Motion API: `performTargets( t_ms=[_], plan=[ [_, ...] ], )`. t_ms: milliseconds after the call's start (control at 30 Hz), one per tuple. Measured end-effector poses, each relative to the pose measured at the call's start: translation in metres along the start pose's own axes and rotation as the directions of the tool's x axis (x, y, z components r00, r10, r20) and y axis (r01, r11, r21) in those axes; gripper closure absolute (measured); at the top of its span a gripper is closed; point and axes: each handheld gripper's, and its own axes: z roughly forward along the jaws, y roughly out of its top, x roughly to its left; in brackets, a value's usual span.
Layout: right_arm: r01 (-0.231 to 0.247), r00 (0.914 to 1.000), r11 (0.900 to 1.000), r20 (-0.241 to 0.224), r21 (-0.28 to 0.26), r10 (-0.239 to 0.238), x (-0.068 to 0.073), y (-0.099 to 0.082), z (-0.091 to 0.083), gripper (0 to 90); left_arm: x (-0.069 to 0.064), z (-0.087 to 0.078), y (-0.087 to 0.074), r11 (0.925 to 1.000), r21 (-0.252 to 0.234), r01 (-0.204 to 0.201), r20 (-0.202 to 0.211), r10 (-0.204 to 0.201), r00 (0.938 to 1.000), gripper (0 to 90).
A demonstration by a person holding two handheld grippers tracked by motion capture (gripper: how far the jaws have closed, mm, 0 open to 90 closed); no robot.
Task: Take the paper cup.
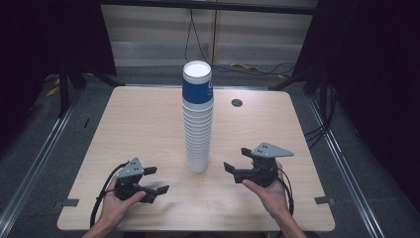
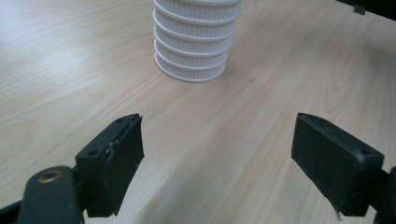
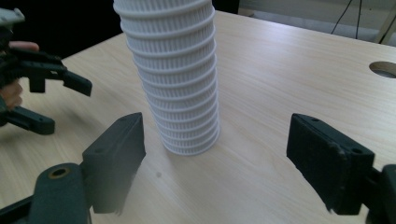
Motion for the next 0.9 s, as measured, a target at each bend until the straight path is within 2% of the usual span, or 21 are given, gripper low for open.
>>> performTargets(
  t_ms=[67, 167, 267, 433, 533, 667, 700, 800, 900],
  plan=[
    [-0.007, 1.0000, 0.9999, -0.005, -0.008, 0.007, 0.000, 0.001, 0.000, 20.2, -0.001, 0.000, 0.000, 1.0000, -0.001, -0.005, 0.005, 0.005, 1.0000, 16.7],
    [0.015, 0.9999, 0.9999, -0.009, 0.008, -0.015, 0.000, 0.006, 0.000, 19.1, -0.002, -0.001, 0.001, 0.9998, -0.003, -0.019, 0.004, 0.019, 0.9998, 16.7],
    [0.031, 0.9994, 0.9995, -0.015, -0.001, -0.031, -0.001, 0.019, -0.005, 17.3, -0.001, 0.000, 0.001, 0.9999, -0.002, -0.014, -0.001, 0.014, 0.9999, 16.7],
    [0.043, 0.9987, 0.9990, -0.029, -0.012, -0.043, 0.002, 0.029, -0.006, 16.9, -0.001, 0.000, 0.000, 0.9999, 0.002, -0.014, -0.001, 0.014, 0.9999, 16.7],
    [0.048, 0.9976, 0.9987, -0.050, -0.016, -0.049, 0.006, 0.036, -0.001, 15.5, -0.002, -0.001, 0.000, 0.9999, 0.001, -0.012, -0.001, 0.012, 0.9999, 16.7],
    [0.049, 0.9963, 0.9988, -0.071, 0.006, -0.049, 0.010, 0.038, 0.005, 14.5, -0.001, -0.001, 0.000, 0.9999, -0.002, -0.015, -0.007, 0.015, 0.9999, 16.7],
    [0.053, 0.9940, 0.9986, -0.097, 0.012, -0.051, 0.011, 0.041, 0.007, 14.4, -0.001, -0.001, 0.000, 0.9999, -0.001, -0.017, -0.007, 0.017, 0.9998, 16.7],
    [0.053, 0.9933, 0.9986, -0.103, 0.001, -0.052, 0.013, 0.046, 0.008, 14.5, -0.001, -0.001, 0.000, 0.9999, 0.000, -0.013, -0.005, 0.013, 0.9999, 16.7],
    [0.063, 0.9915, 0.9979, -0.113, -0.018, -0.065, 0.015, 0.059, 0.006, 14.5, -0.001, -0.001, 0.000, 0.9999, 0.004, -0.017, -0.005, 0.017, 0.9998, 16.7]
  ],
)
